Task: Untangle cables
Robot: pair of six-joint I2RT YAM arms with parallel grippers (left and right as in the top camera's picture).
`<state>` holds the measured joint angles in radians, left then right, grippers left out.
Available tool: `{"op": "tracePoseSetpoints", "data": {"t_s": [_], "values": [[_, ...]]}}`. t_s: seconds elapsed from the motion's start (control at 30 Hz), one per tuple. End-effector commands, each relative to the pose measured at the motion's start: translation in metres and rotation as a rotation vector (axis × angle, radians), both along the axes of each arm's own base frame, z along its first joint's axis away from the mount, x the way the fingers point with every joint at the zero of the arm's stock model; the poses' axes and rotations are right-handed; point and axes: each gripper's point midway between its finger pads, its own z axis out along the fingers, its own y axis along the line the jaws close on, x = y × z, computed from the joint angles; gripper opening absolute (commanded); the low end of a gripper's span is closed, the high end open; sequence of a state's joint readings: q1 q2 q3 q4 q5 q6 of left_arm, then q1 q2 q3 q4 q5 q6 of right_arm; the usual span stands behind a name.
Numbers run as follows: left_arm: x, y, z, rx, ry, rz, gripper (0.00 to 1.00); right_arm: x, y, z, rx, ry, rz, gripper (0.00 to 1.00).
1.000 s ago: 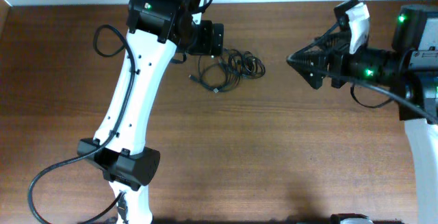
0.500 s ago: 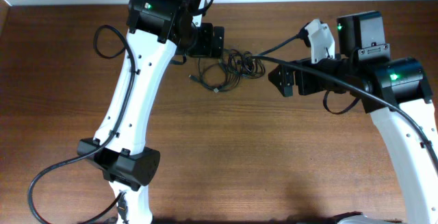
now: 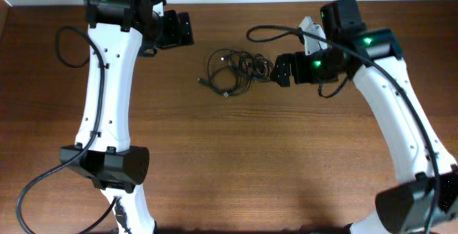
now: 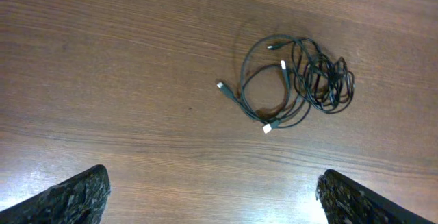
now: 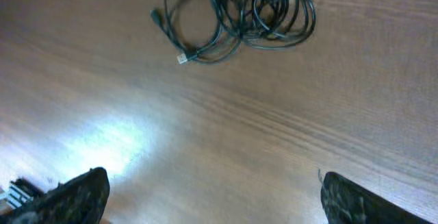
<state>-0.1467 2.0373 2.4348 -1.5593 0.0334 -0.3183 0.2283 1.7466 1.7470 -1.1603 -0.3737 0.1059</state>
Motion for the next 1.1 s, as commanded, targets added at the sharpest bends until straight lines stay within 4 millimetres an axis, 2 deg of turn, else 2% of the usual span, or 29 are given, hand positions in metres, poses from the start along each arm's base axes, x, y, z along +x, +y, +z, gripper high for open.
{"op": "tracePoseSetpoints", "data": {"t_s": [0.0,0.07,0.1,0.13,0.17,0.2,0.5,0.7,0.77,0.9,1.07], "values": [[0.000,0.009,-0.001,-0.002,0.007,0.036,0.99,0.028,0.007,0.014,0.011,-0.095,-0.006,0.98],[-0.002,0.009,-0.002,0.000,0.021,0.036,0.99,0.051,0.013,0.009,0.024,-0.161,-0.007,0.98],[-0.004,0.010,-0.004,0.001,0.031,0.036,0.99,0.059,0.015,0.002,0.024,-0.163,-0.007,0.96],[-0.006,0.010,-0.004,0.002,0.037,0.037,0.99,0.063,0.016,-0.006,0.022,-0.154,-0.007,0.87],[-0.008,0.010,-0.005,0.003,0.046,0.036,0.99,0.068,0.019,-0.016,0.024,-0.140,-0.002,0.82],[-0.010,0.010,-0.006,0.004,0.053,0.035,0.99,0.072,0.024,-0.030,0.019,-0.123,0.005,0.83],[-0.011,-0.001,-0.007,0.004,0.056,0.010,0.99,0.080,0.083,-0.135,-0.014,0.020,0.053,0.83],[-0.013,-0.011,-0.006,-0.002,0.057,-0.014,0.99,0.085,0.064,-0.162,-0.154,0.018,0.004,0.82],[-0.014,-0.016,-0.006,-0.002,0.057,-0.025,0.99,0.078,0.069,-0.170,-0.147,0.046,0.021,0.82],[-0.015,-0.023,-0.006,-0.001,0.057,-0.042,0.99,0.068,0.085,-0.171,-0.144,0.050,0.059,0.81],[-0.016,-0.024,-0.007,0.000,0.061,-0.043,0.99,0.078,0.059,-0.181,-0.326,0.001,-0.015,0.80]]}}
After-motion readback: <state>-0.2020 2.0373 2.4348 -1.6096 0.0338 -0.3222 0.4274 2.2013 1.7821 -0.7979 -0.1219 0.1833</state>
